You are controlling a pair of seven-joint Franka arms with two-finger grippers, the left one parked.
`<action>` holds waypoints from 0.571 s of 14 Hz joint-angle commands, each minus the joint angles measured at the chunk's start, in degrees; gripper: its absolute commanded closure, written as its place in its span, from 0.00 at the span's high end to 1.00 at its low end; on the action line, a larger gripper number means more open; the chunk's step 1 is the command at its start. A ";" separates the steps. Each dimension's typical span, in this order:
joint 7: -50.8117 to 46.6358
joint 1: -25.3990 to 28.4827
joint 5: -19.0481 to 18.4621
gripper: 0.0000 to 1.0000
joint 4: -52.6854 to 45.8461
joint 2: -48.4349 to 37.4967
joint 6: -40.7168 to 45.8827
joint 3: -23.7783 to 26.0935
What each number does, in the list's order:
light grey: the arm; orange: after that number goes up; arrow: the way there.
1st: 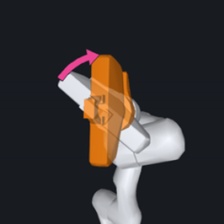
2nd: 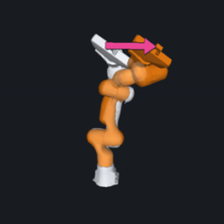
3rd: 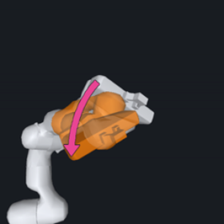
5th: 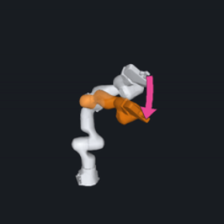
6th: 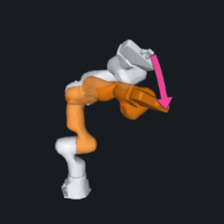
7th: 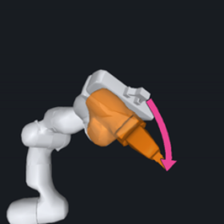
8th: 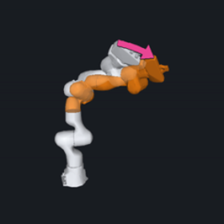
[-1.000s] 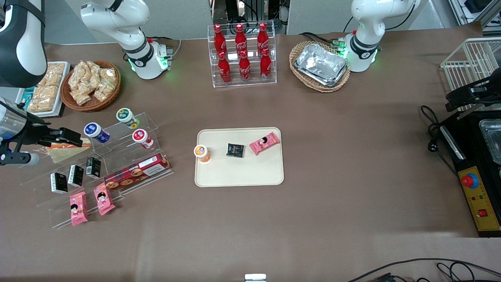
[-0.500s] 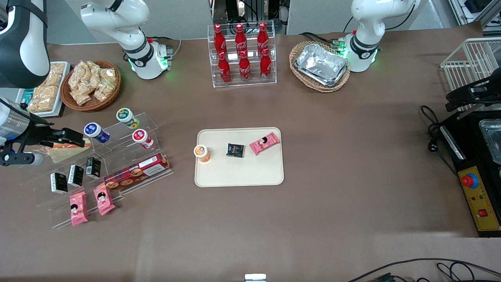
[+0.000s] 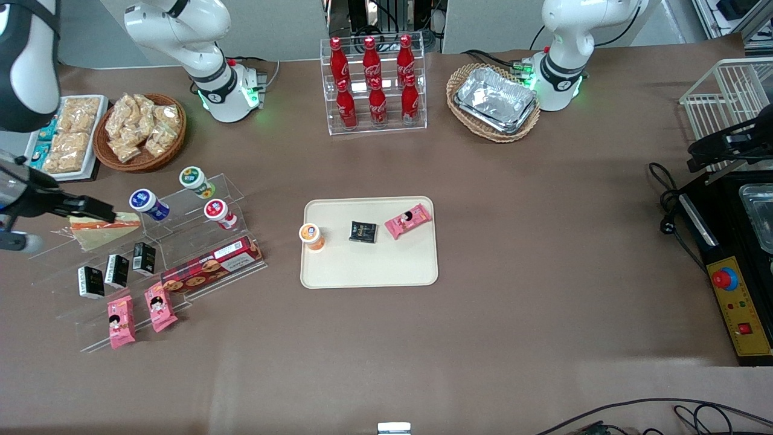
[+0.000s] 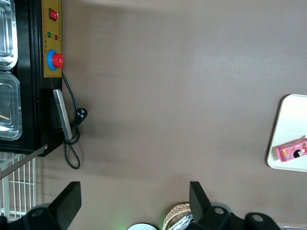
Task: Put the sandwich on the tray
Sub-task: 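Move the right gripper down to the wrapped sandwich on the acrylic rack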
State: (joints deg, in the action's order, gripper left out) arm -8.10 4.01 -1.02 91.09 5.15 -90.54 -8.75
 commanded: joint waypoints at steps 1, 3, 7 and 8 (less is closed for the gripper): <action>-11.03 -1.46 -3.19 1.00 -1.17 -0.76 1.77 -0.91; -16.74 -1.47 -3.11 1.00 -1.36 -0.76 1.86 -4.24; -32.65 -1.55 -2.68 1.00 0.48 -0.67 4.15 -9.25; -36.34 -1.55 -2.41 1.00 0.66 -0.32 3.27 -10.31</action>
State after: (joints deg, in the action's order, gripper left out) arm -35.38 2.36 -3.58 91.10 4.46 -87.45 -17.02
